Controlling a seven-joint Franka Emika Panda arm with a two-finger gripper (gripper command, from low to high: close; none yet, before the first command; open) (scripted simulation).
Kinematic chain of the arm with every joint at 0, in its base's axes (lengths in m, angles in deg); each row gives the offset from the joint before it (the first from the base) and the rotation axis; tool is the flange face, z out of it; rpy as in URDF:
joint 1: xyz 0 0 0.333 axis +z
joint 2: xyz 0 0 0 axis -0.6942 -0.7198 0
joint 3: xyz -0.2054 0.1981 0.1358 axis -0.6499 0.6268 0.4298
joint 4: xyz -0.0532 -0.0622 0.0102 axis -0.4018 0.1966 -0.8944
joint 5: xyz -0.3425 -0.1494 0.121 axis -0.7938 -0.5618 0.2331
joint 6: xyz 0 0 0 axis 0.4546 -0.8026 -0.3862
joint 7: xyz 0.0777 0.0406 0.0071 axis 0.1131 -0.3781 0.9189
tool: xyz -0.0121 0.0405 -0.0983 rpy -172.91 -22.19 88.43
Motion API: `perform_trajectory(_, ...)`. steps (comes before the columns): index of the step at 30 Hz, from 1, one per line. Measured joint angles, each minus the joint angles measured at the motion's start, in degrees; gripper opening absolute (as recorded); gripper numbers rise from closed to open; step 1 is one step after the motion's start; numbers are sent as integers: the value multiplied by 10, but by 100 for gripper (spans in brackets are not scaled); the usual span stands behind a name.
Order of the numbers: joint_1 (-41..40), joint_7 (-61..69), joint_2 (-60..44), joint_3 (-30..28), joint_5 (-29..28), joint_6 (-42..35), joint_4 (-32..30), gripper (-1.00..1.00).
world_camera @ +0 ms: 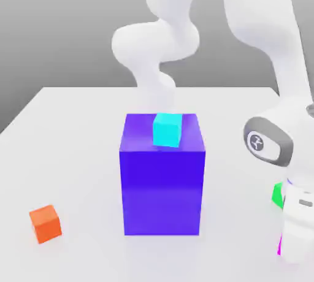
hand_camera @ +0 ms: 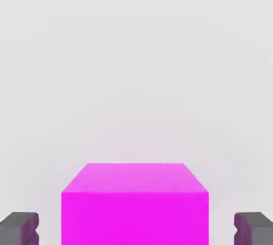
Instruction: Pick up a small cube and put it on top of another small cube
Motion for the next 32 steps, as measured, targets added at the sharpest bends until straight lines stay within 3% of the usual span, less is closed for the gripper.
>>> perform_trajectory(4, -1, 0, 2, 1, 0, -2, -1, -100)
perform_trajectory(9, -14, 24, 91, 22, 21, -69, -22, -100)
perform_trajectory(16, -12, 195, 183, 92, 18, -90, -94, -100)
perform_trajectory(23, 34, 411, 264, 143, 68, -96, -167, -100)
perform_trajectory(28, 47, 378, 180, 111, -2, -15, -169, -100)
perform_trajectory(29, 53, 369, 166, 102, -15, -2, -168, 100)
perform_trajectory(32, 53, 369, 166, 102, -15, -2, -168, 100)
